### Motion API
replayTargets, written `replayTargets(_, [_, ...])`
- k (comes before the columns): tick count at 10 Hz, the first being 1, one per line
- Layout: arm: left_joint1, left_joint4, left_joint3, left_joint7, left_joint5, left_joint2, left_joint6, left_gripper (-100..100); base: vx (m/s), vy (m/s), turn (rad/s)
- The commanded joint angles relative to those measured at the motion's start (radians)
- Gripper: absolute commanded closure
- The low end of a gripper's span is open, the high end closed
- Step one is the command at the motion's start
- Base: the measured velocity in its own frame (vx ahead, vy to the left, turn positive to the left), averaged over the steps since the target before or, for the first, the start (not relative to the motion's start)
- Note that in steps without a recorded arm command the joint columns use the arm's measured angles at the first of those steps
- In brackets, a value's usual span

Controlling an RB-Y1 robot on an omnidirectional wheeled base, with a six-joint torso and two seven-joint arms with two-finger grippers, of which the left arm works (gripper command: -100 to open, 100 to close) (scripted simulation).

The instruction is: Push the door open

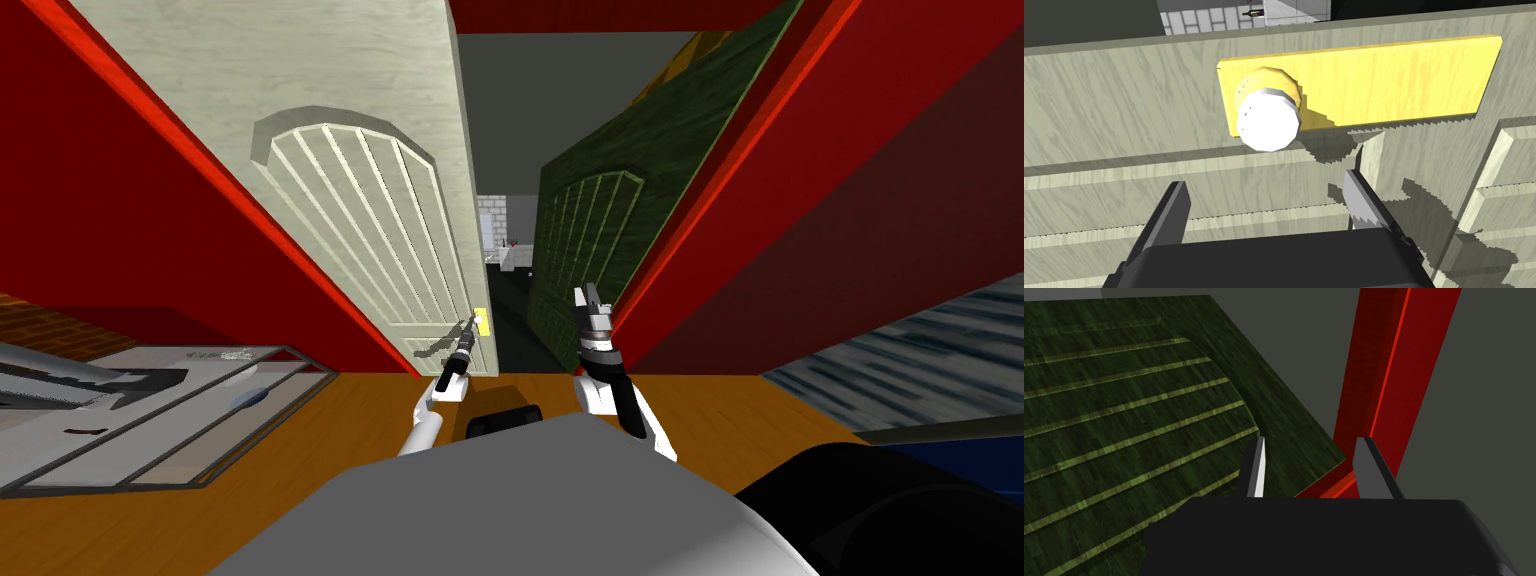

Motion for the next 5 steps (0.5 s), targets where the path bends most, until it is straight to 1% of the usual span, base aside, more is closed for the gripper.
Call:
replayTargets(1, [-0.005,0.006,0.005,0.0,0.001,-0.003,-0.001,-100,0.201,-0.025,-0.015])
replayTargets(2, [-0.009,0.011,0.007,0.001,0.002,-0.011,-0.002,-100,0.203,-0.016,-0.02])
replayTargets(4, [-0.016,0.021,0.013,0.001,0.003,-0.048,-0.006,-100,0.184,-0.039,-0.017])
replayTargets(5, [-0.011,0.016,0.011,0.0,0.002,-0.038,-0.005,-100,0.086,-0.016,-0.001])
